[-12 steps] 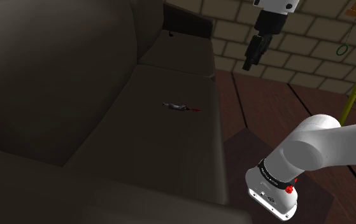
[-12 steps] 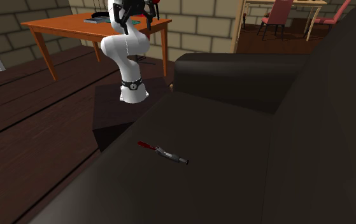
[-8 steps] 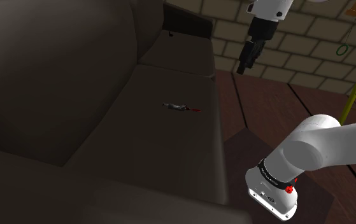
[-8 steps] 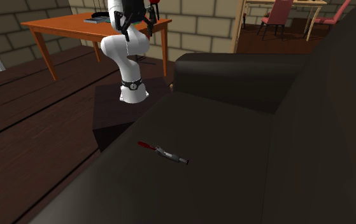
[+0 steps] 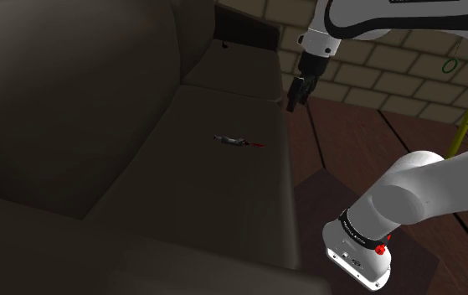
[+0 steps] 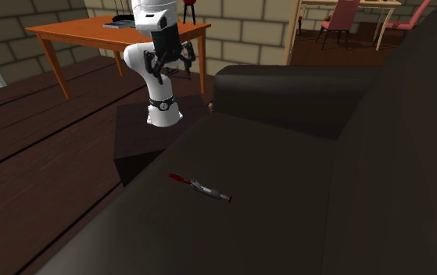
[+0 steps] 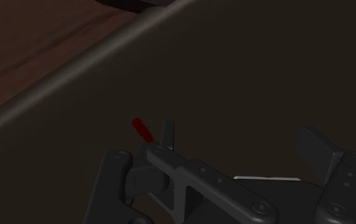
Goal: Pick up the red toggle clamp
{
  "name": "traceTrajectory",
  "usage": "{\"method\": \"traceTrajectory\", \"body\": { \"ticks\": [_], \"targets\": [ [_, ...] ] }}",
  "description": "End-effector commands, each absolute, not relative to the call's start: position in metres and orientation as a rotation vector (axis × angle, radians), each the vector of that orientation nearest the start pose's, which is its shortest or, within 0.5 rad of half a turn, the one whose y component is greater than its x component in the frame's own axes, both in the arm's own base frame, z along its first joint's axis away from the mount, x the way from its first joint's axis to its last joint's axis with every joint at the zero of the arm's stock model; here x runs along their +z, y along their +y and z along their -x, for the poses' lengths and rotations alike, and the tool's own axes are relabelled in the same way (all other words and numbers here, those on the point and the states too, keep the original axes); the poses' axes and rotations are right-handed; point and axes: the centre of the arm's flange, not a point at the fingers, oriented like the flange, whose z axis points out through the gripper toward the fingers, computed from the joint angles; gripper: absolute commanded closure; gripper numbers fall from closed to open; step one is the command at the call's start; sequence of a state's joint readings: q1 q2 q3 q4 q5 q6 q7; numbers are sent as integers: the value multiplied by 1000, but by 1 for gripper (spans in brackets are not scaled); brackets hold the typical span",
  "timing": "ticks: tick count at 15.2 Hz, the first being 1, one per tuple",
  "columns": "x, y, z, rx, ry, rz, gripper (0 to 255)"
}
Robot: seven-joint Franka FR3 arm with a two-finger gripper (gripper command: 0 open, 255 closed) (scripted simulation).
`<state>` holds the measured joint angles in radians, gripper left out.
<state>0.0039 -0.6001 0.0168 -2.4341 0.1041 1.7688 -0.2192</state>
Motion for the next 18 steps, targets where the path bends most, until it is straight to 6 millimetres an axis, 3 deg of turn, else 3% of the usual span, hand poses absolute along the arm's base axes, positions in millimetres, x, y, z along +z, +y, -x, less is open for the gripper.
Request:
{"method": "traceTrajectory", "body": {
  "ticks": [1, 18],
  "targets": [
    [484, 15, -380, 80, -325, 3019, 0],
    [300, 3, -509, 59, -341, 2959, 0]
  ]
}}
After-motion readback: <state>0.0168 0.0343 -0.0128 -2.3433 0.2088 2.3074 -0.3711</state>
